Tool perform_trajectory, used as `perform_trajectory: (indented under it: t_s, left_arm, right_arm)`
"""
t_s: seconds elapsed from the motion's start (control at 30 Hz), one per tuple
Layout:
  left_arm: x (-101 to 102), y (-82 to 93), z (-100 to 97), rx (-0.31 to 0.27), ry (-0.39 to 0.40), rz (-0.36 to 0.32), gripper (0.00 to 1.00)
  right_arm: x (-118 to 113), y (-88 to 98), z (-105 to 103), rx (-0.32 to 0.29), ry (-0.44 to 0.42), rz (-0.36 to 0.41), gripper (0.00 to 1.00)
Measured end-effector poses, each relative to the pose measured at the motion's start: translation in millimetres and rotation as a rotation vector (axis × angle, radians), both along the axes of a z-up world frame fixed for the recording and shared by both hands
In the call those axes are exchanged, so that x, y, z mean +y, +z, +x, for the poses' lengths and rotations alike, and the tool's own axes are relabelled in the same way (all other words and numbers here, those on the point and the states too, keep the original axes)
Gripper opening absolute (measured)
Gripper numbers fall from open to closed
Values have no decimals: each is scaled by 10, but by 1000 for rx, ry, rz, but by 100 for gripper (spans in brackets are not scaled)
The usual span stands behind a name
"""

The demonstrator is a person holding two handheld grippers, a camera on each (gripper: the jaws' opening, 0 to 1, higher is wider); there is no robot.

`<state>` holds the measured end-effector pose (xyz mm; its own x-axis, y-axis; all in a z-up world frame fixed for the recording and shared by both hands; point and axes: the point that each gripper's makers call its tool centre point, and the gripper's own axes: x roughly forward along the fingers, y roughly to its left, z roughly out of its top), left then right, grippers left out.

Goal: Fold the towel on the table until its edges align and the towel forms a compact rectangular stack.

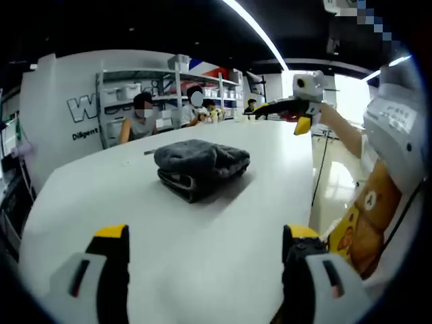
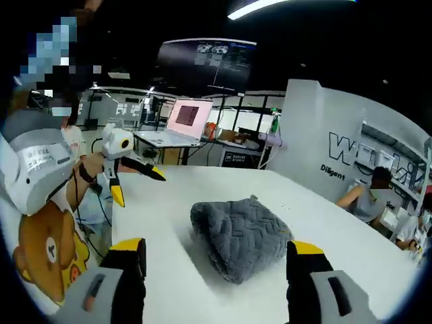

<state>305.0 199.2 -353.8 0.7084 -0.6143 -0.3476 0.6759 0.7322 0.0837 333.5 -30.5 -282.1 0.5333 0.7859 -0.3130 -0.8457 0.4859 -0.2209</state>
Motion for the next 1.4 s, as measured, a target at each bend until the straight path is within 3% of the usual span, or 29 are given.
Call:
perform_trajectory:
  t_s: [0.1,0.33,0.57,0.73,0.87,0.93,1.1,1.2,1.23,1.4]
  left_arm:
    - [-31,22,-13,-2,1,6,99]
    - [-59,47,-49,0,18,18,99]
    - [-47,33,-64,11,39,28,99]
    - [-99,61,-36,11,31,34,99]
    - [-194,107,-8,12,-12,35,99]
    - [-334,208,-1,11,-84,-2,98]
    - [-544,498,92,-17,-203,-57,84]
    - [-611,663,205,-36,-219,-94,76]
    - [-695,779,297,-57,-244,-137,75]
    - [-882,914,618,-54,-253,-216,58]
  right_arm:
    - [-174,-46,-51,16,-64,62,99]
    - [-542,-244,-74,111,-189,163,99]
    - [-729,-421,-72,155,-218,170,99]
    - [-767,-428,-70,159,-224,187,99]
    - [-783,-422,-77,158,-226,201,99]
    - [-790,-431,-104,158,-223,207,99]
    - [-799,-462,-142,163,-223,220,99]
    - [-815,-477,-151,167,-228,232,99]
    - [-824,-489,-156,171,-231,236,99]
    - [-849,-488,-198,165,-228,238,99]
